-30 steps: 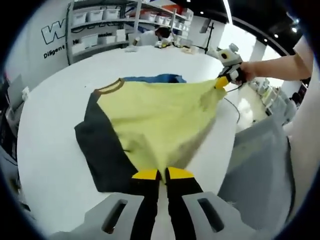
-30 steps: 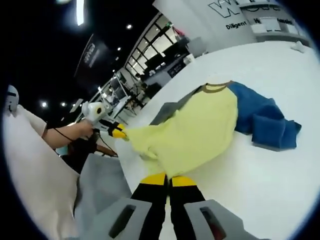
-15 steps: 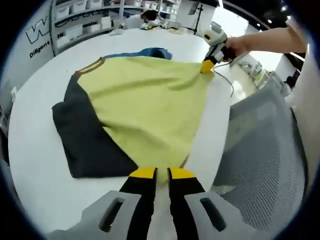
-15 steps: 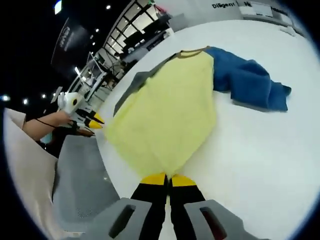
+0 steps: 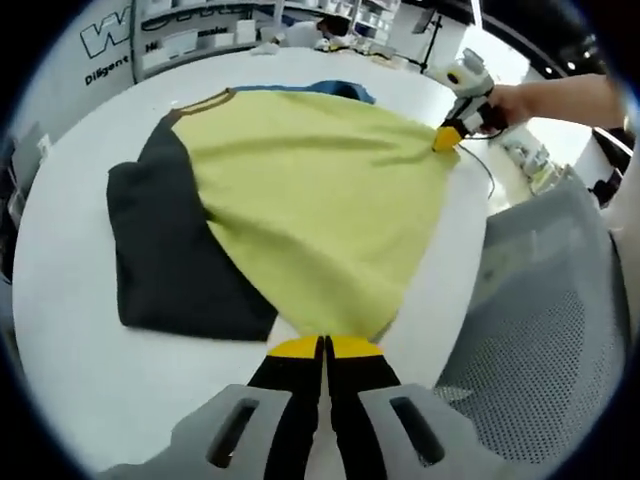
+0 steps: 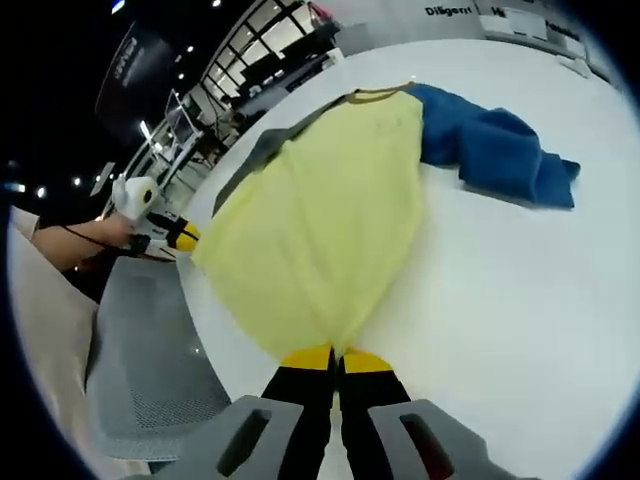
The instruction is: Fold the garment on the visible template until the final outline fits inside the template.
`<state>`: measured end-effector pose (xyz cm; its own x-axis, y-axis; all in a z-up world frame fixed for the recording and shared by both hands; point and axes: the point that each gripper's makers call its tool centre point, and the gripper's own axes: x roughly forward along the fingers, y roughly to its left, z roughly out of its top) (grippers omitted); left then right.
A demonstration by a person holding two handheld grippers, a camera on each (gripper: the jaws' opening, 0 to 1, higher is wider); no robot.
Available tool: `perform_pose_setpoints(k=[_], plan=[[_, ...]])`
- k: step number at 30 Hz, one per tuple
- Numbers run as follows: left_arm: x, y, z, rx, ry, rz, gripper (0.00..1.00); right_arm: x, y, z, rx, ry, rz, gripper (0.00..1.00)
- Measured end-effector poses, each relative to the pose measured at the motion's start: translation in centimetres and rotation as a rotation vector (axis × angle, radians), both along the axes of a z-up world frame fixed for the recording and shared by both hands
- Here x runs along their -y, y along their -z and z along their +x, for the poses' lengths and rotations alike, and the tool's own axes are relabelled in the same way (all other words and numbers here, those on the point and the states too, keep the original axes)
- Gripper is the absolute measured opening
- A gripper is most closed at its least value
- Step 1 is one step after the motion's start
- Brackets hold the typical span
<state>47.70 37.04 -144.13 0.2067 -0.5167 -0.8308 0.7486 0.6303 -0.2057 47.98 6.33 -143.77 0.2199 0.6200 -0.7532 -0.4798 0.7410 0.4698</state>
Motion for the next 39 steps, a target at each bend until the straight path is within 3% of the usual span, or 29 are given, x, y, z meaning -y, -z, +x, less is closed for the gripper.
perform_pose_setpoints(k=[3, 6, 9, 14, 16, 19, 21, 24, 25, 31, 35, 37, 39], plan=[[-1.4, -0.1, 0.2, 0.001, -0.030, 0.027, 0.02, 0.4, 0.4, -0.2, -0.007, 0.009, -0.008, 0.00], [-2.2, -0.2, -1.1, -0.073, -0.047, -0.010, 0.02, 0.4, 0.6, -0.7, -0.018, 0.007, -0.020, 0.00], [-2.7, -0.4, -1.2, -0.061, -0.029, -0.008, 0.02, 0.3, 1.0, -1.3, -0.027, -0.007, -0.027, 0.00], [-5.0, -1.1, 1.7, -0.013, -0.155, -0.006, 0.04, 0.4, 0.9, -1.2, -0.029, 0.007, -0.024, 0.00], [-6.2, -1.1, 3.3, 0.022, -0.224, -0.002, 0.09, 0.3, 0.9, -1.3, -0.026, -0.008, -0.034, 0.00], [-7.5, -0.9, 5.2, 0.056, -0.303, 0.028, 0.26, 0.3, 1.0, -1.3, -0.017, -0.018, -0.043, 0.00], [-7.6, -0.7, 6.1, 0.043, -0.365, 0.007, 0.32, 0.2, 0.9, -1.3, -0.015, -0.017, -0.044, 0.00], [-7.3, -0.2, 6.6, 0.004, -0.416, -0.020, 0.32, 0.3, 1.0, -1.3, -0.014, -0.013, -0.045, 0.00], [-7.7, 0.2, 6.7, 0.001, -0.433, 0.002, 0.33, 0.3, 0.9, -1.3, -0.015, -0.010, -0.044, 0.00], [-6.9, 0.4, 7.9, -0.011, -0.454, -0.040, 0.05, 0.4, 1.0, -1.2, -0.014, 0.016, -0.032, 0.00], [-7.4, -0.7, 8.7, 0.006, -0.470, -0.056, 0.05, 0.3, 0.9, -1.2, -0.010, 0.016, -0.032, 0.00], [-8.2, -1.8, 9.8, 0.046, -0.494, -0.072, 0.05, 0.3, 0.9, -1.2, -0.012, 0.015, -0.030, 0.00], [-9.0, -3.1, 11.0, 0.059, -0.560, -0.121, 0.05, 0.3, 0.9, -1.1, -0.016, 0.017, -0.028, 0.00]])
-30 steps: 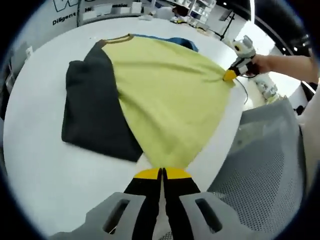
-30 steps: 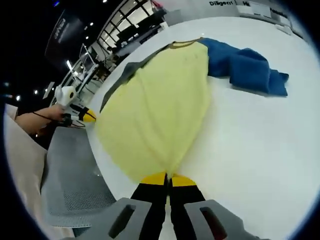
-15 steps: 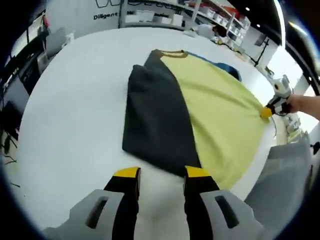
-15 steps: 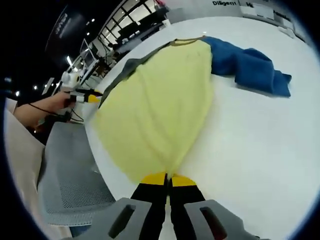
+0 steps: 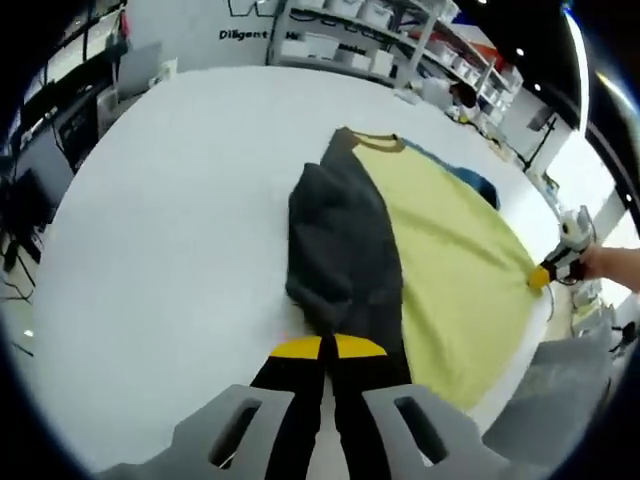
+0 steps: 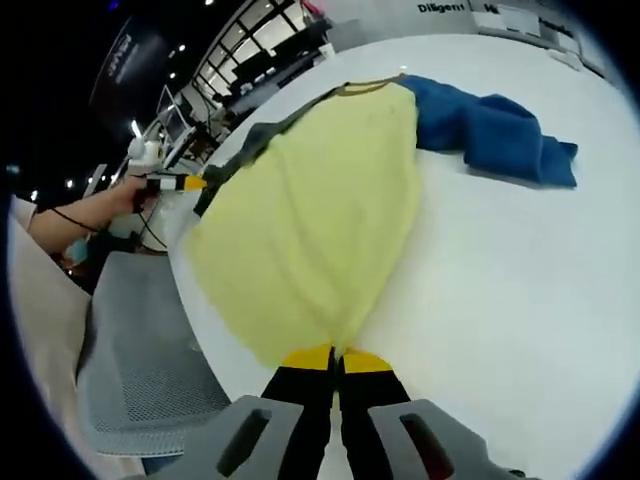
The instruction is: Fold the garment on the visible template until the final outline fits inside the template.
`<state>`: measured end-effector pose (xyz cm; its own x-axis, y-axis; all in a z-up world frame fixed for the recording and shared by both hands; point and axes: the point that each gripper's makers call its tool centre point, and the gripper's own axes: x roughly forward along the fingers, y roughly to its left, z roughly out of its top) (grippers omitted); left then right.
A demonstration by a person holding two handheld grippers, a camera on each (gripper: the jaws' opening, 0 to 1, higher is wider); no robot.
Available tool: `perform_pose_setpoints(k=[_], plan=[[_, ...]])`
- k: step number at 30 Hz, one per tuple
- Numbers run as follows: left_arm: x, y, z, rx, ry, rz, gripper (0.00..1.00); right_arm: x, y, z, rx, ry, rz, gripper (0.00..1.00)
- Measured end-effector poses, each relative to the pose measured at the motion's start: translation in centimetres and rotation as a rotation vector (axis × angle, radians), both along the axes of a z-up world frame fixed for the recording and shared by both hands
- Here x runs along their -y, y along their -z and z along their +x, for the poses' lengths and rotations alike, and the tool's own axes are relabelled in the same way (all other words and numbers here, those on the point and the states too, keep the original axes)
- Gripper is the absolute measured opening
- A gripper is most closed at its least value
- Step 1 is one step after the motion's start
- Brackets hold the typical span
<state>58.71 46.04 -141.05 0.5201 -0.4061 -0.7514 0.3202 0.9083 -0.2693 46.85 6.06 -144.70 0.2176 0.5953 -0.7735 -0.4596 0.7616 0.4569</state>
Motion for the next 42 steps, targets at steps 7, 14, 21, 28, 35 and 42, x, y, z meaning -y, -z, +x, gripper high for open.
perform_pose_setpoints(k=[7, 14, 21, 28, 35, 42], plan=[[-3.6, -3.7, 3.7, 0.025, -0.204, -0.165, 0.05, 0.0, 0.0, 0.0, -0.004, -0.013, -0.004, 0.00], [-6.6, -3.5, 4.9, 0.009, -0.252, -0.124, 0.05, 0.0, 0.0, 0.0, -0.010, -0.017, -0.005, 0.00], [-9.0, -2.2, 6.1, -0.030, -0.373, -0.170, 0.05, 0.0, 0.1, 0.0, -0.014, -0.022, -0.007, 0.00], [-10.9, -2.7, 8.4, -0.054, -0.505, -0.295, 0.05, -0.1, 0.1, -0.1, -0.023, -0.019, -0.007, 0.00], [-14.1, -2.8, 10.8, -0.123, -0.673, -0.428, 0.05, 0.0, 0.1, -0.1, -0.034, -0.027, -0.019, 0.00], [-16.4, -1.7, 10.8, -0.105, -0.701, -0.318, 0.02, -0.1, 0.1, -0.1, -0.048, -0.025, -0.019, 0.00]])
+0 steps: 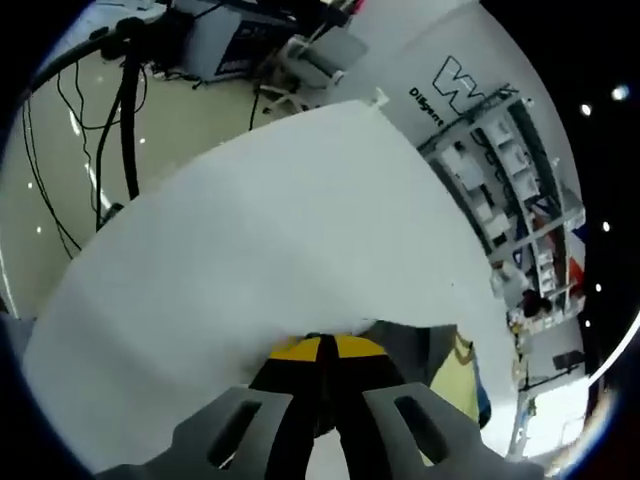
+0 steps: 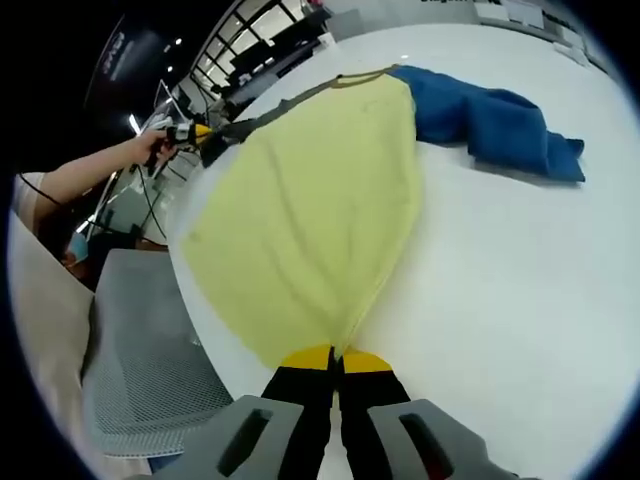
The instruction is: Fold the garment on the visible template until the final outline fits inside the template.
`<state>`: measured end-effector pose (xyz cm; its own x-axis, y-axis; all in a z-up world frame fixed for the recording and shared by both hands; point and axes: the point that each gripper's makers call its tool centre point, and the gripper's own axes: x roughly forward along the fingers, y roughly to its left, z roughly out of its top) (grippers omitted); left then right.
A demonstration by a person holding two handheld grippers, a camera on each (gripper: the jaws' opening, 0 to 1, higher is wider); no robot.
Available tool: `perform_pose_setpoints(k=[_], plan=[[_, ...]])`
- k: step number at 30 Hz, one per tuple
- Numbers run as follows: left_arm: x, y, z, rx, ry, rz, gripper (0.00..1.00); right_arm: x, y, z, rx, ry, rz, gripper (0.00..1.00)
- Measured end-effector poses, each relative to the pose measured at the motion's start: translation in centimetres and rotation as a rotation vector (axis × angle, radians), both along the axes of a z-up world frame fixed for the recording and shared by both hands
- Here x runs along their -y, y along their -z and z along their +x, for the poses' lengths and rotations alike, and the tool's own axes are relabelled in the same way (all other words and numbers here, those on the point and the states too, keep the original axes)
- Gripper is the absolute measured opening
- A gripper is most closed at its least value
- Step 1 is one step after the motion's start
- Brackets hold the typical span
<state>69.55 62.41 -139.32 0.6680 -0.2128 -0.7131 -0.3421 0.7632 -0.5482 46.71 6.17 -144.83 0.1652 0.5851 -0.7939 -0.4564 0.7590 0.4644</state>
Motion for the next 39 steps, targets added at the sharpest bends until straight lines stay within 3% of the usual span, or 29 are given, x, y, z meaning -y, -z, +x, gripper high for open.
perform_pose_setpoints(k=[5, 9, 12, 14, 20, 22, 27, 30, 33, 36, 39], plan=[[-0.6, 0.7, -1.6, -0.015, 0.042, 0.077, 0.00, -0.1, 0.0, 0.0, -0.003, -0.004, 0.001, 0.00], [1.0, 1.0, -3.0, 0.029, 0.294, 0.226, 0.07, -0.2, 0.0, 0.0, 0.000, -0.008, 0.001, 0.00], [2.6, 1.2, -4.3, 0.053, 0.399, 0.273, 0.21, -0.1, 0.0, 0.0, 0.000, -0.003, 0.005, 0.00], [3.3, 1.4, -5.3, 0.070, 0.484, 0.338, 0.23, -0.1, -0.1, 0.0, 0.001, -0.004, 0.005, 0.00], [3.6, 3.9, -7.5, 0.004, 0.736, 0.555, 0.26, -0.1, 0.0, 0.1, 0.004, -0.011, -0.001, 0.00], [3.1, 4.6, -7.9, -0.037, 0.753, 0.593, 0.23, -0.1, 0.0, 0.1, 0.002, -0.004, 0.001, 0.00], [2.8, 4.6, -7.2, -0.033, 0.677, 0.549, 0.14, -0.1, -0.1, 0.0, 0.007, 0.003, 0.002, 0.00], [2.9, 4.3, -6.9, -0.022, 0.688, 0.538, 0.01, -0.1, -0.1, 0.1, 0.006, 0.004, 0.003, 0.00], [4.2, 3.1, -6.9, -0.011, 0.633, 0.400, 0.01, 0.0, 0.0, 0.1, 0.006, 0.004, 0.003, 0.00], [3.7, 1.6, -6.8, 0.011, 0.653, 0.407, 0.01, -0.1, -0.1, 0.1, 0.005, 0.006, 0.007, 0.00], [4.6, -0.7, -7.0, 0.027, 0.667, 0.273, 0.01, 0.0, 0.0, 0.1, 0.005, 0.006, 0.010, 0.00]])
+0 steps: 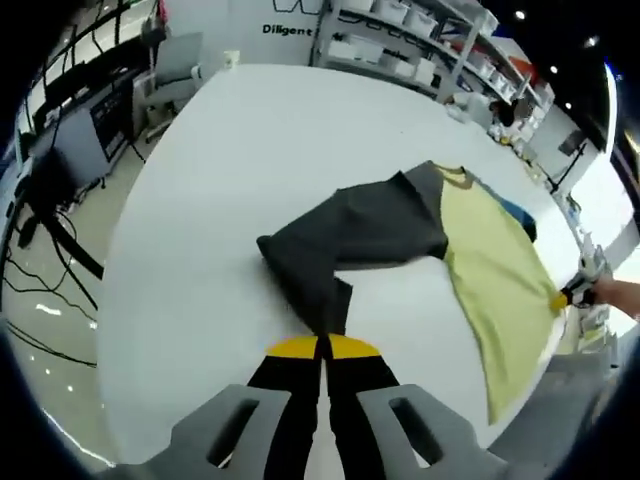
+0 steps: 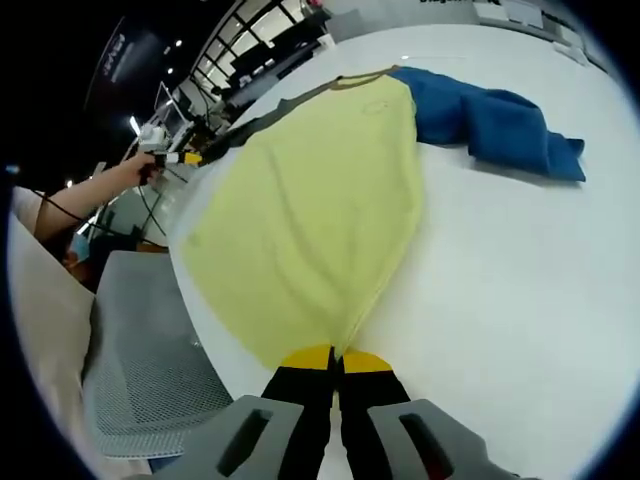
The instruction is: Fold the garment on the visible template until the final outline fits inside the template.
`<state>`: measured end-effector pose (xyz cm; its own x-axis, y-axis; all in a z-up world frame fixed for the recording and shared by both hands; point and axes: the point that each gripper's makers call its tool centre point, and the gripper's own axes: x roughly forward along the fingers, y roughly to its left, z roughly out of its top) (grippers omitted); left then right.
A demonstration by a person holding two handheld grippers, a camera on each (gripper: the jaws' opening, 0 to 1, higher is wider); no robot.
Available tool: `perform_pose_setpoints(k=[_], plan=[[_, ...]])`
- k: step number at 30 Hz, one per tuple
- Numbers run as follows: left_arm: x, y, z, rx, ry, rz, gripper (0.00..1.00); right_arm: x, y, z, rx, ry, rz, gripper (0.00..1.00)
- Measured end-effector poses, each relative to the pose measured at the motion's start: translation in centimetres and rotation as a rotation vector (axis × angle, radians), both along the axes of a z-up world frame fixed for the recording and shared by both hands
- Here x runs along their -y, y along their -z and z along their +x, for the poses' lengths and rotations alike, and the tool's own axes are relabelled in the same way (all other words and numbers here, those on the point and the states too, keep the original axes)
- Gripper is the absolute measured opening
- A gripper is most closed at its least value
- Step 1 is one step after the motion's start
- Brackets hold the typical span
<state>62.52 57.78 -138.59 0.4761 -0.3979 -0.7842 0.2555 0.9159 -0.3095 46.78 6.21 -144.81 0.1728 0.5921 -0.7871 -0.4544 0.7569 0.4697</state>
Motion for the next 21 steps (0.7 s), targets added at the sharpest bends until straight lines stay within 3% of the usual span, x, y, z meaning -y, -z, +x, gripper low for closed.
perform_pose_setpoints(k=[2, 5, 10, 13, 15, 18, 21], plan=[[0.7, -2.2, -0.4, -0.028, 0.030, -0.076, 0.01, 0.0, 0.0, 0.0, 0.000, -0.001, 0.001, 0.00], [1.4, -5.9, -0.7, -0.023, 0.098, -0.127, 0.01, 0.0, 0.0, 0.0, -0.001, -0.003, 0.002, 0.00], [0.7, -8.3, -0.1, -0.032, 0.095, -0.142, 0.01, 0.0, 0.1, 0.0, -0.002, -0.015, -0.004, 0.00], [-0.8, -7.6, 0.5, -0.066, 0.042, -0.121, 0.01, 0.0, 0.0, 0.0, 0.000, -0.020, -0.010, 0.00], [-1.6, -6.3, 0.3, -0.130, 0.006, -0.113, 0.01, 0.0, 0.0, 0.0, 0.000, -0.021, -0.013, 0.00], [-3.4, -4.1, 0.4, -0.166, -0.031, -0.047, 0.01, 0.0, 0.1, 0.0, 0.000, -0.018, -0.014, 0.00], [-5.6, -2.6, 1.1, -0.138, -0.065, 0.048, 0.01, 0.0, 0.0, 0.0, -0.003, -0.014, -0.013, 0.00]])
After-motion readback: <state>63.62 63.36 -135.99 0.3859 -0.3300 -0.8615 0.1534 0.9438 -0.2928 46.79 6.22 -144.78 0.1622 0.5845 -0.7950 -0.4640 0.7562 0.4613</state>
